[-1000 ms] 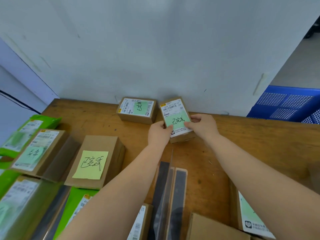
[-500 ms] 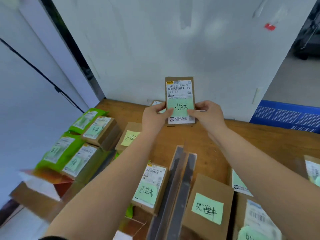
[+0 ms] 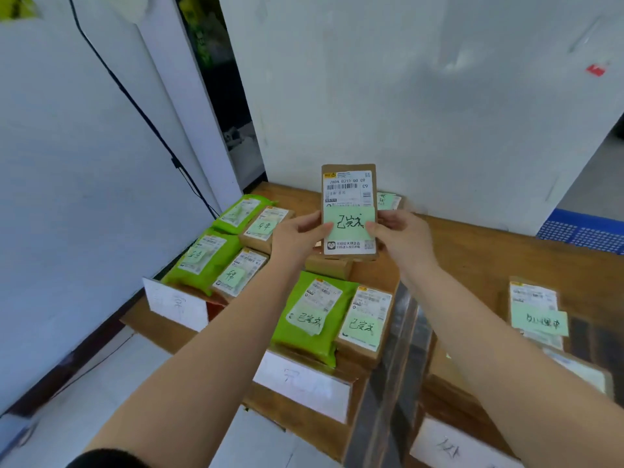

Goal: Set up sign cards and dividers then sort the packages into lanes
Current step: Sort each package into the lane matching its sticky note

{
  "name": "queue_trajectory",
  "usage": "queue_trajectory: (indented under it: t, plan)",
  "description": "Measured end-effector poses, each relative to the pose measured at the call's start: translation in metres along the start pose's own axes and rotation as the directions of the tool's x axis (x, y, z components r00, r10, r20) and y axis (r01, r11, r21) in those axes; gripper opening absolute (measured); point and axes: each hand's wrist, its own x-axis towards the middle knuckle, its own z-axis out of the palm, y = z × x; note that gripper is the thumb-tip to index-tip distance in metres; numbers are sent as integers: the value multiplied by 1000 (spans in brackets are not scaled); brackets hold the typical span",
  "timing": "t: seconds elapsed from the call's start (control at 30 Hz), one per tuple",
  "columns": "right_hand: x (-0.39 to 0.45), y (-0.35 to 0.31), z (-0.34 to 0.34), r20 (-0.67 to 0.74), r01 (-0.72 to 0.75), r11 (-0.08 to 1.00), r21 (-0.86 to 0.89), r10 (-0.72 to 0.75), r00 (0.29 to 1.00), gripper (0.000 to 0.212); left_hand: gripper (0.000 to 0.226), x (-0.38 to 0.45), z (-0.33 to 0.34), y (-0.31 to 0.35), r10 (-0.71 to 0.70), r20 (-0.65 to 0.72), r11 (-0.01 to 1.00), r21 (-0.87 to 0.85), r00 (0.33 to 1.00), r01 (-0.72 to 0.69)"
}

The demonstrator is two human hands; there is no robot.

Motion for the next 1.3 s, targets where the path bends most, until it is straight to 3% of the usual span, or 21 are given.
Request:
queue_trajectory:
  t: [0.37,0.8,1.13,1.3]
  plan:
    - [-49,40,90,-208,-83,996,40,89,974,22,35,11,-93,-30,-60,171,997,65,983,49]
    - [5,63,56,-404,-176,982,65,187,896,11,29,80,-22,-55,-188,317,979,131,930,153]
    - [69,98,26,-499,-351,933,-74,270,823,15,37,131,41,-94,-222,363,914,399,905,65]
    - [86,111,24,-506,-431,889,-154,304,807,20,26,147,50,-100,-161,460,819,555,873,-141]
